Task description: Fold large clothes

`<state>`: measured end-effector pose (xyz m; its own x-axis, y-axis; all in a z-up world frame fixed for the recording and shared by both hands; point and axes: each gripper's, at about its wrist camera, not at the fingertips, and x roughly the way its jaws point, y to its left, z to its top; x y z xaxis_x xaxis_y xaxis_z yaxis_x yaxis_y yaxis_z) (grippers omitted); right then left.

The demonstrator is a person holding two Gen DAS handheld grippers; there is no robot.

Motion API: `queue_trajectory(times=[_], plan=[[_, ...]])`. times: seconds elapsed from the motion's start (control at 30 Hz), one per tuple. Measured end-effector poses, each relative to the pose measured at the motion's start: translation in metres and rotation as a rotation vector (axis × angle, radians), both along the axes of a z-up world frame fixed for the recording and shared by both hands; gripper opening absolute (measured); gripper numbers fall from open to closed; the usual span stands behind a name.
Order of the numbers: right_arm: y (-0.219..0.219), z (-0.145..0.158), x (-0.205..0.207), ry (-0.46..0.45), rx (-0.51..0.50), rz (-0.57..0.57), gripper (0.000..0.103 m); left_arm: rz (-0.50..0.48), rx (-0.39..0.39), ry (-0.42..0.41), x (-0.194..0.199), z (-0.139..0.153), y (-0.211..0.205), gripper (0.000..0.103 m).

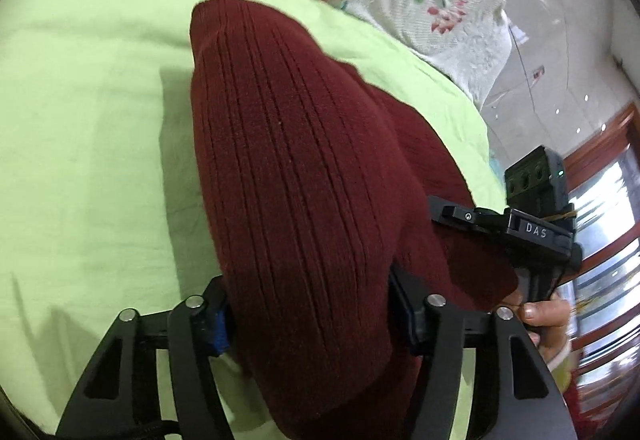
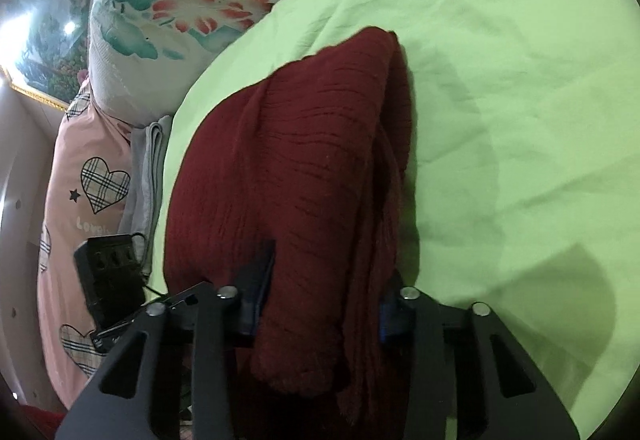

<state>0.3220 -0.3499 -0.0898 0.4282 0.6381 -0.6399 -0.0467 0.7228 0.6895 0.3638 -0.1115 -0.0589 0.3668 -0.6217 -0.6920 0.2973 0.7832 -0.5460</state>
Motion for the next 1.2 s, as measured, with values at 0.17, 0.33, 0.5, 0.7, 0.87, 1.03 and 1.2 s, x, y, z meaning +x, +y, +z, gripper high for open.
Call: queue_trajectory(times=[0.17, 0.33, 0.5, 0.7, 0.87, 1.03, 1.2], plan=[[0.035, 0.018, -0.018, -0.08, 0.036, 0.032, 0.033, 0.048, 0.018, -0.089, -0.034, 0.03, 0.04, 0.057], [0.112, 0.02, -0.027, -0.154, 0.042, 0.145, 0.032, 0.124, 0.085, -0.146, -0.071, 0.052, 0.1, 0.057], [0.166, 0.004, -0.034, -0.144, 0.085, 0.218, 0.032, 0.181, 0.141, -0.143, -0.117, 0.048, 0.164, 0.057], [0.175, -0.019, -0.039, -0.082, 0.048, 0.176, 0.041, 0.203, 0.137, -0.112, -0.142, 0.016, 0.191, 0.07], [0.173, -0.006, -0.049, -0.075, -0.034, 0.154, 0.055, 0.212, 0.155, -0.132, -0.157, 0.021, 0.194, 0.076], [0.16, 0.012, -0.068, -0.094, -0.064, 0.09, 0.059, 0.227, 0.198, -0.178, -0.189, 0.036, 0.198, 0.076], [0.144, 0.027, -0.097, -0.122, -0.047, 0.046, 0.061, 0.205, 0.296, -0.215, -0.231, 0.035, 0.192, 0.077]])
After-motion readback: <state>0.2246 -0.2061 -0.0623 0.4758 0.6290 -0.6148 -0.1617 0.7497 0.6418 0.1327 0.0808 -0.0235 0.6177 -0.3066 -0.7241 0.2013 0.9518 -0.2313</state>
